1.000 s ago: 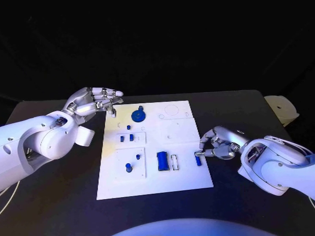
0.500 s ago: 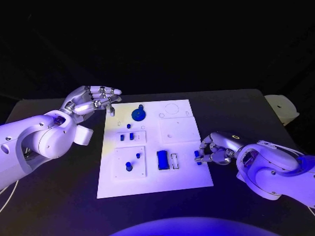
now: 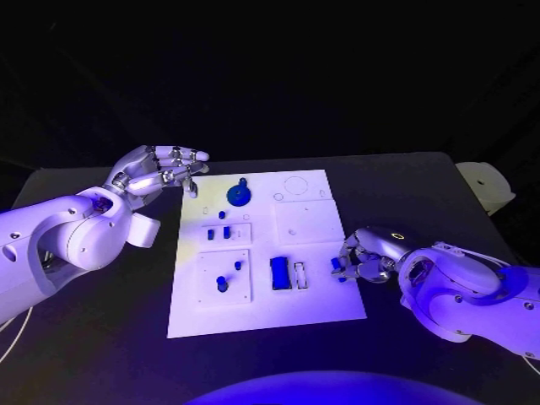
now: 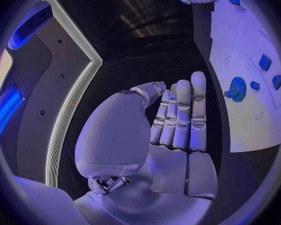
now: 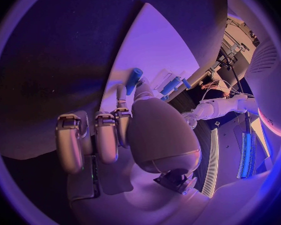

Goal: Assemble the parts on the task board

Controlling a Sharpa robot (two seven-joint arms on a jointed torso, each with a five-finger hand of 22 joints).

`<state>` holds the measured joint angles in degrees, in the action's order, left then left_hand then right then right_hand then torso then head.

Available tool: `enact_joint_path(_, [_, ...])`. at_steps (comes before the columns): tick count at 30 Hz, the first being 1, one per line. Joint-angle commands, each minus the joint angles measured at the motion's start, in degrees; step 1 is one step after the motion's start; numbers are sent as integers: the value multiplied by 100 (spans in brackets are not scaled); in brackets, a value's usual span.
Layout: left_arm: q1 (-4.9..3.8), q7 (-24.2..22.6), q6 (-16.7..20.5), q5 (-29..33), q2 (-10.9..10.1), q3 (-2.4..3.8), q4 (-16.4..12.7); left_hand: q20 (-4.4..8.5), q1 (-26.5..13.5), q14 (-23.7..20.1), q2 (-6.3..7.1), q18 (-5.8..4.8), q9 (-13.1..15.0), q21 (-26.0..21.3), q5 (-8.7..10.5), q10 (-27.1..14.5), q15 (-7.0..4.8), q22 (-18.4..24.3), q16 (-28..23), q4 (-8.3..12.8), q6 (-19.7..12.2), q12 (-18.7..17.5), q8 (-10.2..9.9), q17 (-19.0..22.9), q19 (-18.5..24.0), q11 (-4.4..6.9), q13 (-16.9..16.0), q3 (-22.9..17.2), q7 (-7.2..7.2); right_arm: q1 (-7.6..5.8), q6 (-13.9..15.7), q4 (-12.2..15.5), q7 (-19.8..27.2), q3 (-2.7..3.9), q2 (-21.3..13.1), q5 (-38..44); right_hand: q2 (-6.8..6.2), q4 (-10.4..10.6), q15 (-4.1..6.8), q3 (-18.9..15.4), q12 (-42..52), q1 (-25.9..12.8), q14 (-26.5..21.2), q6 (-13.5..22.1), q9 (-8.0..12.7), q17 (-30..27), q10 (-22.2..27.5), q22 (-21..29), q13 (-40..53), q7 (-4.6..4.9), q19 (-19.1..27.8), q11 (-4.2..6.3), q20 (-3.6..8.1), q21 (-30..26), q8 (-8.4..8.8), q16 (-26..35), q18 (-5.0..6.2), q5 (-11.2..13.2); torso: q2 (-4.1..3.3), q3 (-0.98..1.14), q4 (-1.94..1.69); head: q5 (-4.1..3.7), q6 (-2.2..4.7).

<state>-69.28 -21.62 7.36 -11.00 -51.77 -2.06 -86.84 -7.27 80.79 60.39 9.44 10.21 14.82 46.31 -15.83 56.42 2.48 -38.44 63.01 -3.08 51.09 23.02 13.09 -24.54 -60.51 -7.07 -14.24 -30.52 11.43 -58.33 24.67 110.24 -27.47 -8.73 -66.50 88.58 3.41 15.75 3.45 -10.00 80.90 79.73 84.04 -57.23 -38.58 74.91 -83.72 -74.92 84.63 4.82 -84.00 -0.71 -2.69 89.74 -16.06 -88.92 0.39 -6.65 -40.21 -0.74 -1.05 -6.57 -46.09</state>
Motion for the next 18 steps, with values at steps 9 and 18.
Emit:
enact_joint_path(9, [-4,-38,-113,-20,-13,4,-57,-10,10,-19,6,35,-9,38,-5,-43,3,-9,40,21,-24,27,30,14,18,-10,-4,-10,4,63,-456,-87,-240,-33,118,564,55,-396,44,661,-46,1240,563,-142,178,1358,-226,-1508,67,-67,-600,97,42,26,164,-49,-39,-84,1,3,-4,18,-35])
enact_joint_path(18, [-4,-18,-118,-21,-18,4,-60,-10,14,-19,1,35,-10,40,-6,-46,2,-11,41,24,-24,29,31,15,19,-9,-3,-16,3,66,-906,-65,-297,-33,164,928,-467,-308,-7,1259,-97,1282,568,-262,337,1385,-196,-1508,53,4,-600,36,-1,26,329,-59,-39,-478,7,5,15,28,-36])
